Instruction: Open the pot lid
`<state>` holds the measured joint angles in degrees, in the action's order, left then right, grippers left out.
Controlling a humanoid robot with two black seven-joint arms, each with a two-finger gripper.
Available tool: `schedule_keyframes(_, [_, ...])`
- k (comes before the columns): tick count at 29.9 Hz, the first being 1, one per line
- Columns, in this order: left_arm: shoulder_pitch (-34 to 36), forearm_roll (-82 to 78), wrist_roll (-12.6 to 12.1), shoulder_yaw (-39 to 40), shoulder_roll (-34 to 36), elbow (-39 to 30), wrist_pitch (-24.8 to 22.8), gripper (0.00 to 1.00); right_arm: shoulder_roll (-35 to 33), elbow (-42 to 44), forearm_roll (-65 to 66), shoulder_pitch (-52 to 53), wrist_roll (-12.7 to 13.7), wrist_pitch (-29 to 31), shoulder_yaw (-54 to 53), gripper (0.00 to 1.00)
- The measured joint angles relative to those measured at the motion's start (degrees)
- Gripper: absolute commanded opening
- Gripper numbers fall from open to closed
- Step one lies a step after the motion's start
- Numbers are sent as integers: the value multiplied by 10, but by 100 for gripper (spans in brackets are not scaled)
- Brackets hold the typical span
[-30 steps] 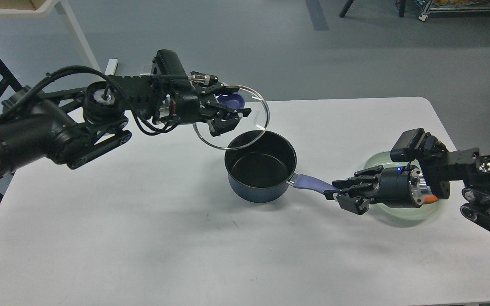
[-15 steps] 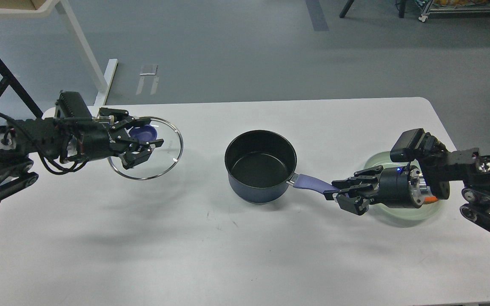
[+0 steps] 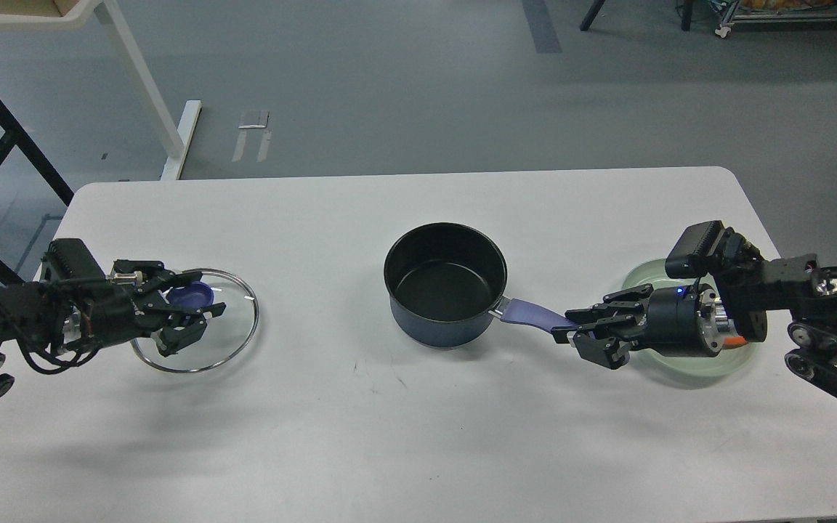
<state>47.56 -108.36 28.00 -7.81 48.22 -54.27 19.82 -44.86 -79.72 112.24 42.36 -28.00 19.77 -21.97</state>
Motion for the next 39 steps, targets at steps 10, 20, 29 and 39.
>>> schedule_keyframes(10, [-25,18,0,1,-5,13,12,77,0,0,0,0,0,-1,-1,39])
schedule_keyframes(20, [-27,32,0,2,-5,14,14,95,0,0,0,0,0,-1,-2,40])
schedule_keyframes(29, [10,251,0,59,22,-70,-62,98,-9,-3,0,1,0,-1,-4,43])
schedule_keyframes(39, [37,757,0,135,10,-105,-267,99,-34,-20,-8,0,0,-4,-14,97])
